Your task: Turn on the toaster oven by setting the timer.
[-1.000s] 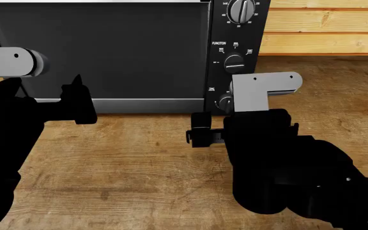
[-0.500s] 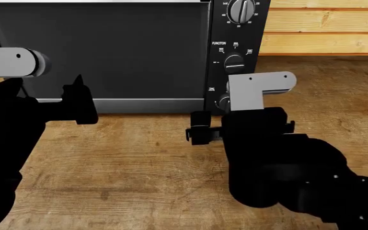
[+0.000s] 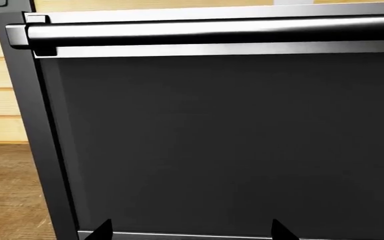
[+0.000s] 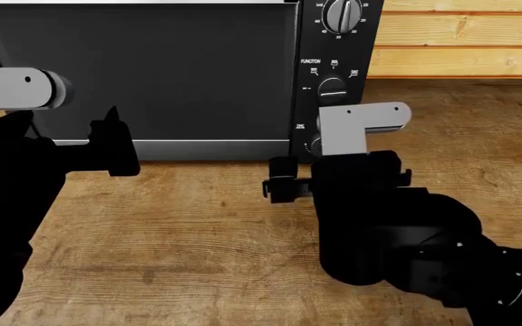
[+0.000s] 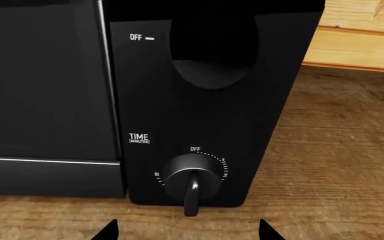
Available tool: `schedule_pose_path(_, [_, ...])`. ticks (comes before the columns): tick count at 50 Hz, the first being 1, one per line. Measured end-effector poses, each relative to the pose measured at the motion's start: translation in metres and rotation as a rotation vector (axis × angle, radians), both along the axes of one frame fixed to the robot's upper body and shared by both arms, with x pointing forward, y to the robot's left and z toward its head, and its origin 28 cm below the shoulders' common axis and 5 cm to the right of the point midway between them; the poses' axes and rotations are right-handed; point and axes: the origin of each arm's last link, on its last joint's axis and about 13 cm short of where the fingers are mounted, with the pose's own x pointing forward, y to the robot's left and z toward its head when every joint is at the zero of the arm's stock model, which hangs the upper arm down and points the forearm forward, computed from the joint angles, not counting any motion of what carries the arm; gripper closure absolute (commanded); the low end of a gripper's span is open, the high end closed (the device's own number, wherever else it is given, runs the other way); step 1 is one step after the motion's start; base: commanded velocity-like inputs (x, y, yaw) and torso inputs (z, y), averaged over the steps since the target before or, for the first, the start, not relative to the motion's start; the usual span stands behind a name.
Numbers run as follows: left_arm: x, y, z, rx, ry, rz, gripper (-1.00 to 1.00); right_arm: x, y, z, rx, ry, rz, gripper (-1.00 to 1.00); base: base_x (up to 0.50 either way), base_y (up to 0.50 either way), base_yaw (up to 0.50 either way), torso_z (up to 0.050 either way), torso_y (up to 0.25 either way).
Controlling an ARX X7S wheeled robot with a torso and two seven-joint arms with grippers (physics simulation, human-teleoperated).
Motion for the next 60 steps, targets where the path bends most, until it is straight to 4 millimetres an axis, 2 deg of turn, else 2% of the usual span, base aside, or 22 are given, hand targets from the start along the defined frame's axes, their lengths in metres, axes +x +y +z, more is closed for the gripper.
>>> schedule_pose_path(60, [-0.001,0.001,-0.002,-0.002,0.004,0.003,-1.00,0.022,0.001,-0.013,-0.036,-0.011,-0.016,-1.00,0.00,0.00,0.00,0.000,0.000])
